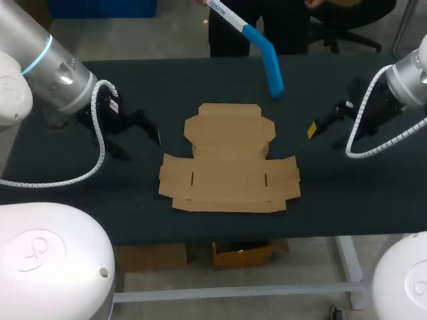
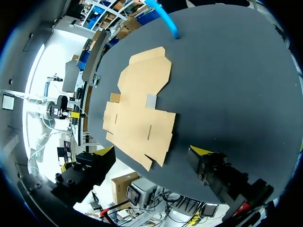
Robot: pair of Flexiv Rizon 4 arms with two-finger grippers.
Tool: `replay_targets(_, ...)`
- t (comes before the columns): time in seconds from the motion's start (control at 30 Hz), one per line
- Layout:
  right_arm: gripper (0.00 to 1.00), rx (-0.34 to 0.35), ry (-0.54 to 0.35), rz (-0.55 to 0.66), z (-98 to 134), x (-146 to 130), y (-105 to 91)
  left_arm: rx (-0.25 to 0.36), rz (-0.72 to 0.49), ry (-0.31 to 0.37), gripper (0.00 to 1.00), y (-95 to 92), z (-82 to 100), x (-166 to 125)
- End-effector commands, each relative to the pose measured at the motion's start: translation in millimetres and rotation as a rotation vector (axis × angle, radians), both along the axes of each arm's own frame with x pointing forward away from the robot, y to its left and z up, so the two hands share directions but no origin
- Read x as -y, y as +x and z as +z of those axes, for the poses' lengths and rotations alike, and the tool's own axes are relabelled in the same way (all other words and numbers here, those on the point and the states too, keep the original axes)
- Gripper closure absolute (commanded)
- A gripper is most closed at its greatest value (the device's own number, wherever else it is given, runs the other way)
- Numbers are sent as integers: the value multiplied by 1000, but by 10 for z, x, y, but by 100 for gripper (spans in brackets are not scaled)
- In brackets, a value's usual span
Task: Assemble the packaging by folding the flat box into shape, placing the metal phone stand inside, and closing the box properly
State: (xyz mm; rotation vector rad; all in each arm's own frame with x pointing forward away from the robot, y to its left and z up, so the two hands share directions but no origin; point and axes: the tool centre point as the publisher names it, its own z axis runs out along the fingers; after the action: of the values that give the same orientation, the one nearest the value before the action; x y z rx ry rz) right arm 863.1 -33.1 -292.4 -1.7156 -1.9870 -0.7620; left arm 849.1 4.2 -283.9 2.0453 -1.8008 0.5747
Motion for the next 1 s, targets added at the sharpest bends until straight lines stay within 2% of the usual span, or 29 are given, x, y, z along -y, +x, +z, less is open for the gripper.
replay_targets(0.03,0,-1,3,2,11,16,-9,-1,0,3,0,-2,5,-1)
replay_targets(0.57,0,-1,3,2,11,16,-9,-1,0,3,0,-2,5,-1)
replay_targets(0.83,0,1,4,1,26,20,-13,31,-12,-23,0,-2,46,-46)
replay_targets(1.0,0,16,1,-6,102,21,-70,45,-23,-35,0,-81,96,-48)
